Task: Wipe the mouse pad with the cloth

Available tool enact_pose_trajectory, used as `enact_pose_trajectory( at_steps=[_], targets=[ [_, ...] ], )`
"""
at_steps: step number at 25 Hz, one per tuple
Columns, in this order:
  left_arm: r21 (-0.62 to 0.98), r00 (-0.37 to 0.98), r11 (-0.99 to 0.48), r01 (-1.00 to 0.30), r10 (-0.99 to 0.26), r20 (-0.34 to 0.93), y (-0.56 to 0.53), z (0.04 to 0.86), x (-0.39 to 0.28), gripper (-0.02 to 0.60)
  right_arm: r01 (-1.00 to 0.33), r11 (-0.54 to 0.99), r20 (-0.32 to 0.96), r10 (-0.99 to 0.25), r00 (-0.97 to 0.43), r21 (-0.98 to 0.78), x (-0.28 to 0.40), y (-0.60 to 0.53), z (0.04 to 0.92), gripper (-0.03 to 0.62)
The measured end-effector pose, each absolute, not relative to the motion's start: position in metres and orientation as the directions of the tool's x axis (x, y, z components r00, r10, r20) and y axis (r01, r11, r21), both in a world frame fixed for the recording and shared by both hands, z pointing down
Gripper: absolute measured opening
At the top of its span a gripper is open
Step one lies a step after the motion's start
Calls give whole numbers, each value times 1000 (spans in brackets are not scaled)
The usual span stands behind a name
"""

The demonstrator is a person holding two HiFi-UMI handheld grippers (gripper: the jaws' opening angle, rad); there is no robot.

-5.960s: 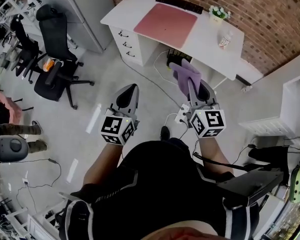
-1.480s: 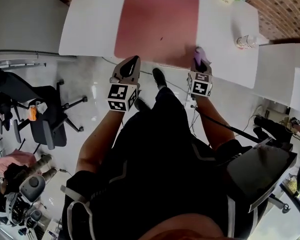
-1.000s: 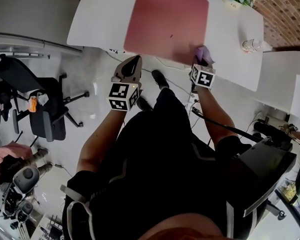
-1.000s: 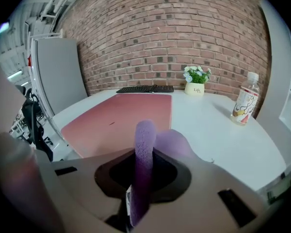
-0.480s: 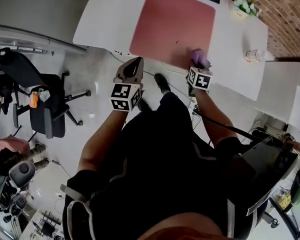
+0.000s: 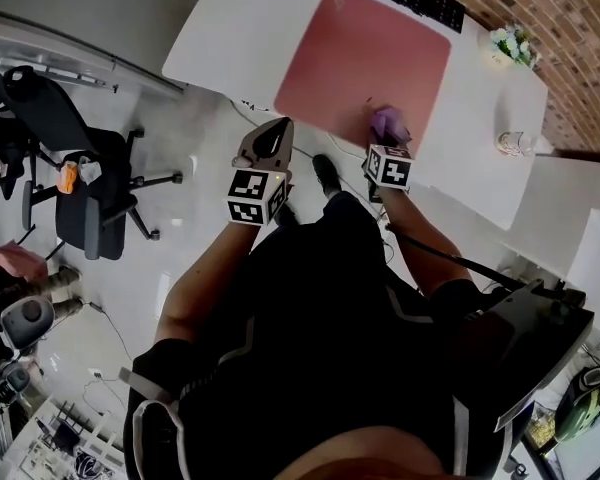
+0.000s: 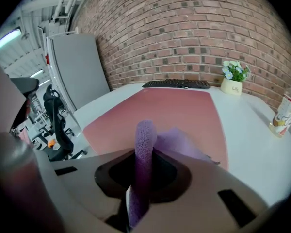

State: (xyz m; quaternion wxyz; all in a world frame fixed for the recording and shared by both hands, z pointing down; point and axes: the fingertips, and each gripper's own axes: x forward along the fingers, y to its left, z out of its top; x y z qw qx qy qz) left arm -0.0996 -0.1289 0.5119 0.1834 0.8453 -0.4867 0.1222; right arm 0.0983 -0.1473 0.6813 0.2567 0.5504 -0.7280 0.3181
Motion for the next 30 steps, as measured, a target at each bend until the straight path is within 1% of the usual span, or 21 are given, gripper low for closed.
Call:
enact_pose_trajectory(
  at_steps=[10,18,30],
  targets=[
    [191,429,-384,-903,-817,386,-133,507,-118,3,-924,333,731,-580,-359,-189,50,-167,679,63],
    [184,352,-303,-935,-851,390,-136,504,-136,3,-851,476,726,-503,-469,-220,-1,-181,677,63],
    [172,220,-163,-971,-890,399,-134,500,-176,3,-780,574,721,-429,-545,-248,-58,-203,676,63]
  ],
)
